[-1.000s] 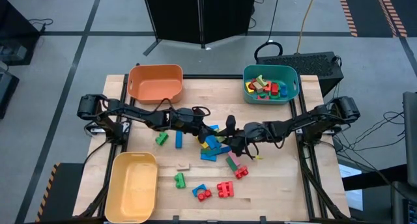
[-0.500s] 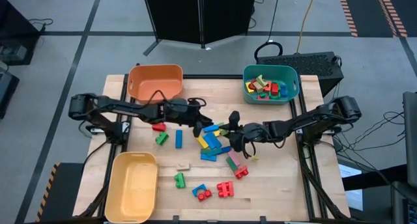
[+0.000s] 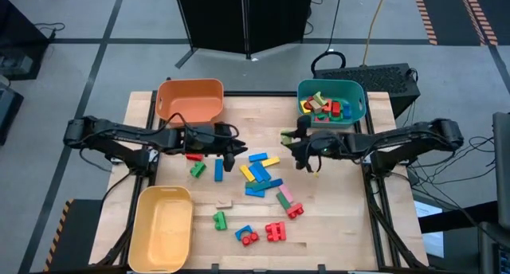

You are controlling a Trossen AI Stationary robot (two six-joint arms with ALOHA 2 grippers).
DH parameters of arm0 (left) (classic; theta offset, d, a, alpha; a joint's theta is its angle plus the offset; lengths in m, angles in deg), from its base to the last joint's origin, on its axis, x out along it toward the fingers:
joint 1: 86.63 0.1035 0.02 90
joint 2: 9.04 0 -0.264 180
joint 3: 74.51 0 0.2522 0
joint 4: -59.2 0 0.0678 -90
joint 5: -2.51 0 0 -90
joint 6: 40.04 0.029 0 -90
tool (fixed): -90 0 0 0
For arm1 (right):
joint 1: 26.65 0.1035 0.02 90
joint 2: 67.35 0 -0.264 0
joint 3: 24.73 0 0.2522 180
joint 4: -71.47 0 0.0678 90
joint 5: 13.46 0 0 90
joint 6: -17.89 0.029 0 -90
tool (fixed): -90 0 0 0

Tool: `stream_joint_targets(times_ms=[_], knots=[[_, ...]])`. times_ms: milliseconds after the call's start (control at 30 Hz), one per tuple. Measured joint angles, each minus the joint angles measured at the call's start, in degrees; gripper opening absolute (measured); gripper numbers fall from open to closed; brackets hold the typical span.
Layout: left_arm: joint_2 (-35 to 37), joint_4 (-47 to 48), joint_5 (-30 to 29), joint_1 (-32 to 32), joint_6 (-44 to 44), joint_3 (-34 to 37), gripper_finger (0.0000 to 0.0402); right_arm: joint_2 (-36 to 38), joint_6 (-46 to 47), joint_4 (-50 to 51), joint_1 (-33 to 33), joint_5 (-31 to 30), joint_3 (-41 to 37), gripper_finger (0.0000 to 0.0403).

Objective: Sort blocks by size
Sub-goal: Put the light green arch block into the blue bin

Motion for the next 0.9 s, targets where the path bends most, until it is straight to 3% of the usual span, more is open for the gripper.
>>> stream_joint_targets(times_ms=[233, 467, 900], knots=[[0.14, 5.03, -2.88, -2.98, -0.02, 0.00, 0.0103, 5.91, 2.73, 7.96, -4.63, 0.13, 0.00, 0.0120], [0.14, 12.06, -9.43, -6.20, -0.64, 0.00, 0.0103, 10.81, 7.37, 17.80, -11.39, 0.12, -0.02, 0.0118], [0.12, 21.88, -15.69, -9.52, -3.51, 0.00, 0.0103, 13.55, 8.64, 20.66, -26.92, 0.73, 0.00, 0.0119]])
